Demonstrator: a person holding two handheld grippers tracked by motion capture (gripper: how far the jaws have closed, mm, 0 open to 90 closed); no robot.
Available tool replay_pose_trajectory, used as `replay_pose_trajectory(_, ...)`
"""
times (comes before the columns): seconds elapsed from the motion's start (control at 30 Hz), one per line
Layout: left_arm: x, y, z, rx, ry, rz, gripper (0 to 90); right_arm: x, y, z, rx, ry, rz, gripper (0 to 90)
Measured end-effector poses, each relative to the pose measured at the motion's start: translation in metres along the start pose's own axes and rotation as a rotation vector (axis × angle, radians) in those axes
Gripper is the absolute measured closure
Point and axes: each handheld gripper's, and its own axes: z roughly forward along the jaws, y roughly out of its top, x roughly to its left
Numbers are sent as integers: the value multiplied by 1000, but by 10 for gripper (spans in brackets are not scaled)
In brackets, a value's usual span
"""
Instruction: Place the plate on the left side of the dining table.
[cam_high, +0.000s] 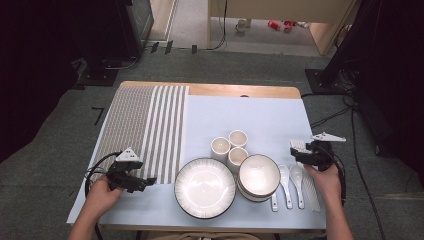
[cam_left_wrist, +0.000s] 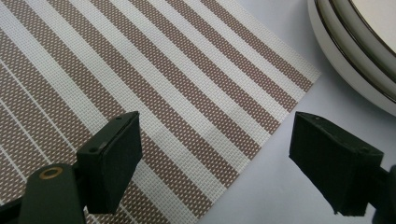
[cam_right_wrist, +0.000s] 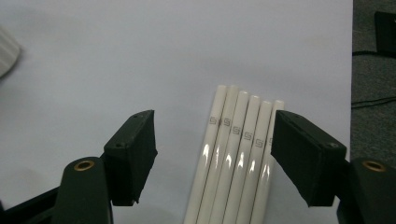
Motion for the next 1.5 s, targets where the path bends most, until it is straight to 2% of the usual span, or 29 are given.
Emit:
replay_pose_trajectory(0.1,-3,2,1,1,18,-2,172,0,0,-4,-11,22,11,327)
replay_pose_trajectory(0.27,-6,4,2,4,-8,-13,171,0,0,-8,-3,61,43,320)
replay_pose_trajectory(0.4,-7,7,1,-25,-37,-29,172,1,2,-11,-5,69,49,316)
replay_pose_trajectory(0.73,-10,8,-3,-58,-50,-13,172,9,2,-23,-13,96,35,370)
replay_pose_trajectory(0.83,-13,9,-2,-53,-61,2,172,10,2,-26,-3,119,47,371)
replay_pose_trajectory(1.0,-15,11,0,-39,-70,2,185,14,3,-31,-8,125,46,348)
replay_pose_trajectory(1.07,-15,11,-1,-46,-69,-2,254,16,2,-33,-26,126,20,381)
replay_pose_trajectory(1.13,-14,11,-1,-50,-78,-9,252,20,3,-36,-38,105,-4,395)
replay_pose_trajectory(1.17,-14,11,-1,-50,-85,-15,253,21,3,-37,-36,110,-11,402)
replay_pose_trajectory(1.3,-16,12,-1,-58,-98,-11,275,28,4,-39,-30,127,-12,388)
replay_pose_trajectory(1.37,-17,12,-1,-68,-123,-9,327,31,5,-40,-25,123,-24,370)
replay_pose_trajectory(1.5,-19,13,0,-76,-137,1,329,33,7,-39,11,138,-15,349)
